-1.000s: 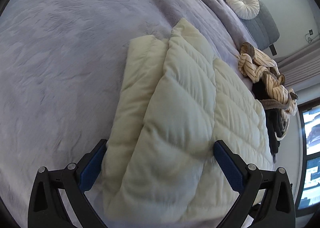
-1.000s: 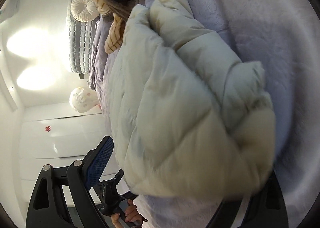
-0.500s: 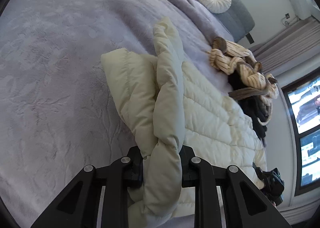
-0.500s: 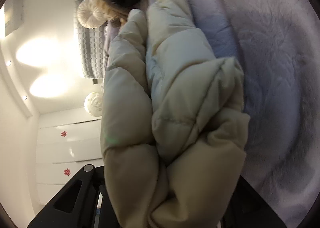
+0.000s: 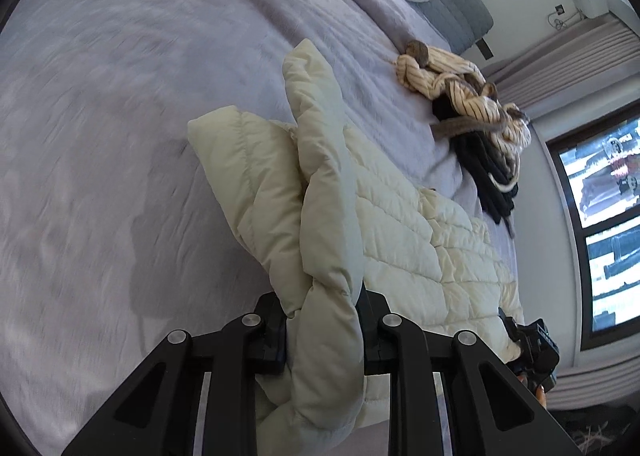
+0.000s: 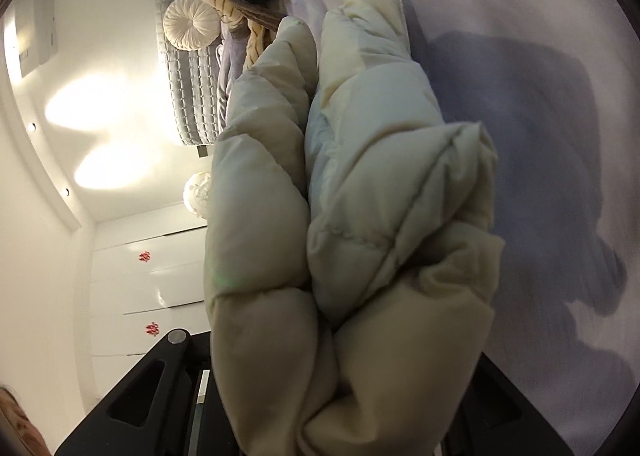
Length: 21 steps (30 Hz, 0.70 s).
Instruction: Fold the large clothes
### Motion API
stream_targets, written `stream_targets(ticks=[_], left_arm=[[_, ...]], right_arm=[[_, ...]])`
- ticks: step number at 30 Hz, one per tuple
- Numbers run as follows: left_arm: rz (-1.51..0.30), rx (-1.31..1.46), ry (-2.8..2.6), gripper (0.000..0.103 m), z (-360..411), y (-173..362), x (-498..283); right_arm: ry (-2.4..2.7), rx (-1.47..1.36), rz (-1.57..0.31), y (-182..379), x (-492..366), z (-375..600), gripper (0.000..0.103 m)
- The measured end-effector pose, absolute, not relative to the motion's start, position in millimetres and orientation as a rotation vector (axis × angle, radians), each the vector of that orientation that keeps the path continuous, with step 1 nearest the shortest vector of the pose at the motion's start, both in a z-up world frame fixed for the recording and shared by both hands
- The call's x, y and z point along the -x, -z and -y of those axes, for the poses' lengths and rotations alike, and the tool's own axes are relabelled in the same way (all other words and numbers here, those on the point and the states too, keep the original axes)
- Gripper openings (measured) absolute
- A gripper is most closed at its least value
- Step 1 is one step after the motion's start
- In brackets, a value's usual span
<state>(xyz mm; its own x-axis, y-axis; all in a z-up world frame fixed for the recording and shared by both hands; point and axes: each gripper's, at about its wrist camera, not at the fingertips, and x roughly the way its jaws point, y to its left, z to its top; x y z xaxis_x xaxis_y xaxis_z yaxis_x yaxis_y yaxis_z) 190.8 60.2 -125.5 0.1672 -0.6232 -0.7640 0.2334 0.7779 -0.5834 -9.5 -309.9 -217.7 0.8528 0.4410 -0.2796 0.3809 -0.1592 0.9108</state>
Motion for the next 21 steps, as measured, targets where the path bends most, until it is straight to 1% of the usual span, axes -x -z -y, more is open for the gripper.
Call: stream_targets(ticks=[6,9,14,16,17,18,19,20,21], left_arm=[[-1.315,0.305,0.622,0.026,-90,129,-144],[-1.362,0.234,0.620,0.026,-96,141,-125],[-1.409,0.233,0.592,0.026,-101,158,-116],[-1.413,0.215,0.578,0.027,-100,157,-115],[-1.418,0.206,0.564,0.033,-101,157,-115],[-1.421,0.195,0.542,0.046,-98,156,-117],[-1.422,0.174,0.507,0.054,-99,154,-117],[-1.419,0.155,0.479,0.066,-98,152,-118],[-1.413,0.141,0.463,0.067,-99,149,-118]], right_arm=[[-0.037,-1.828,-0.639,223,39,286,0.022],[-0.011,-1.825,-0.663,226,36,288,0.022],[0.052,-1.828,-0.741,245,27,295,0.022],[0.063,-1.807,-0.767,240,16,299,0.026],[0.071,-1.787,-0.789,235,8,302,0.028],[0.079,-1.768,-0.808,230,-3,305,0.029],[0.086,-1.746,-0.833,225,-11,307,0.032],[0.091,-1.728,-0.856,221,-17,308,0.035],[0.095,-1.705,-0.880,216,-24,312,0.036]])
